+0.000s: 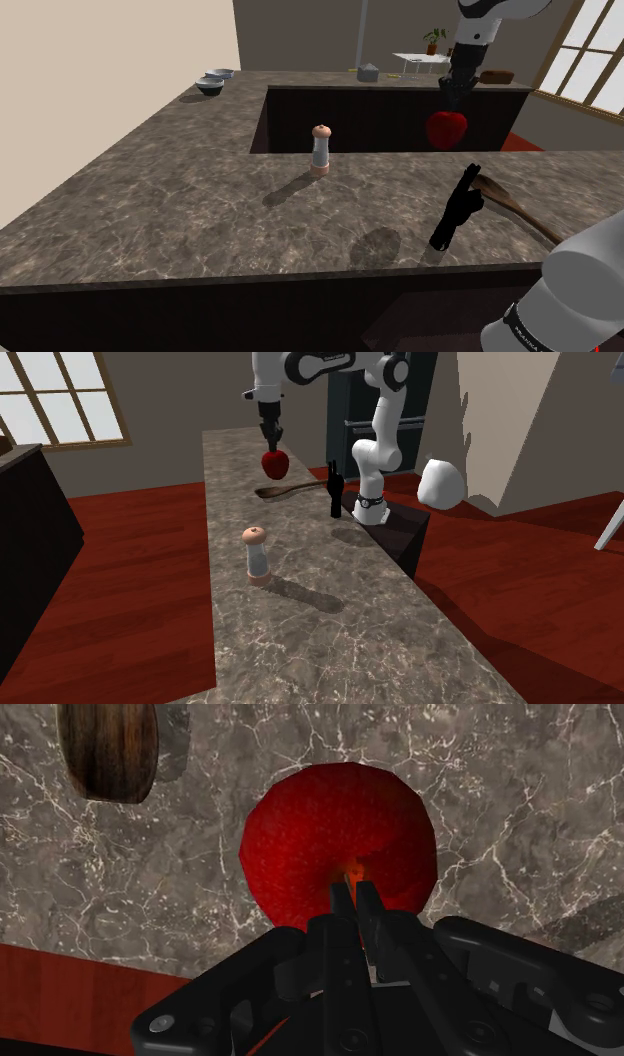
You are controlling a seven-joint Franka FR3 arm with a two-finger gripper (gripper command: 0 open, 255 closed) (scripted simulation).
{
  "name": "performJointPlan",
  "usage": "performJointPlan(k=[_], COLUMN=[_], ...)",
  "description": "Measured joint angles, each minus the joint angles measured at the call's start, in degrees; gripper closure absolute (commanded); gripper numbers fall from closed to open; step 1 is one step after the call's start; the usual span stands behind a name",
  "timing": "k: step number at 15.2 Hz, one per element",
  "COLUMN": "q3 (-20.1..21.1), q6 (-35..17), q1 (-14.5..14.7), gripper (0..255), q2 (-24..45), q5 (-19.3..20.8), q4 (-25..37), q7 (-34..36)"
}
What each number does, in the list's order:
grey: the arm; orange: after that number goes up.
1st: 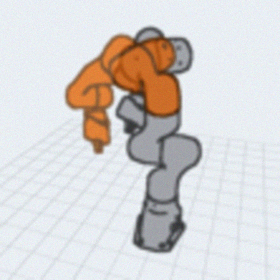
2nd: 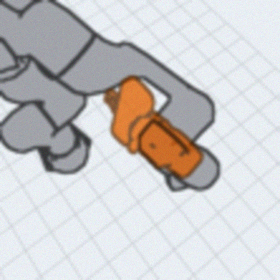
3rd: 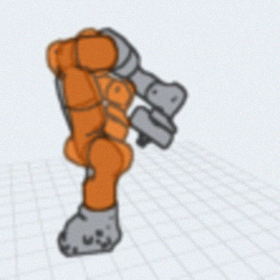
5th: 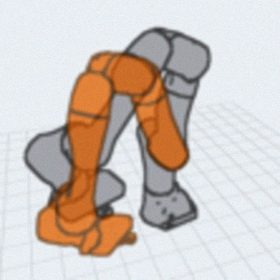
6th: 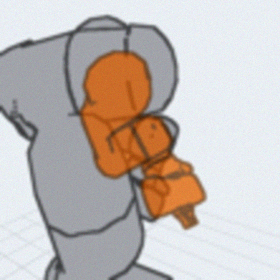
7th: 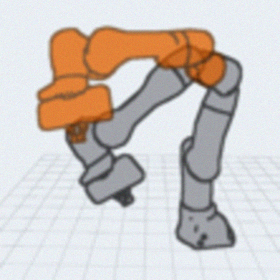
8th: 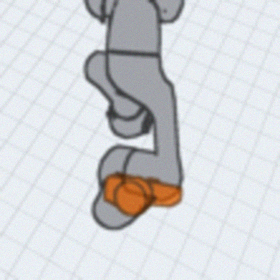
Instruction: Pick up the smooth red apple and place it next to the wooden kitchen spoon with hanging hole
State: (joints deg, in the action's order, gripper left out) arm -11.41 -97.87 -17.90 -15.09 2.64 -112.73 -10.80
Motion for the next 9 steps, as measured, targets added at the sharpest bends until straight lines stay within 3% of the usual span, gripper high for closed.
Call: performJointPlan(k=[9], q3=[-8.21], q6=[0.09], q1=[-4.81], gripper=[255], q2=[1.21], q5=[1.67], q4=[1.71], q7=[-12.65])
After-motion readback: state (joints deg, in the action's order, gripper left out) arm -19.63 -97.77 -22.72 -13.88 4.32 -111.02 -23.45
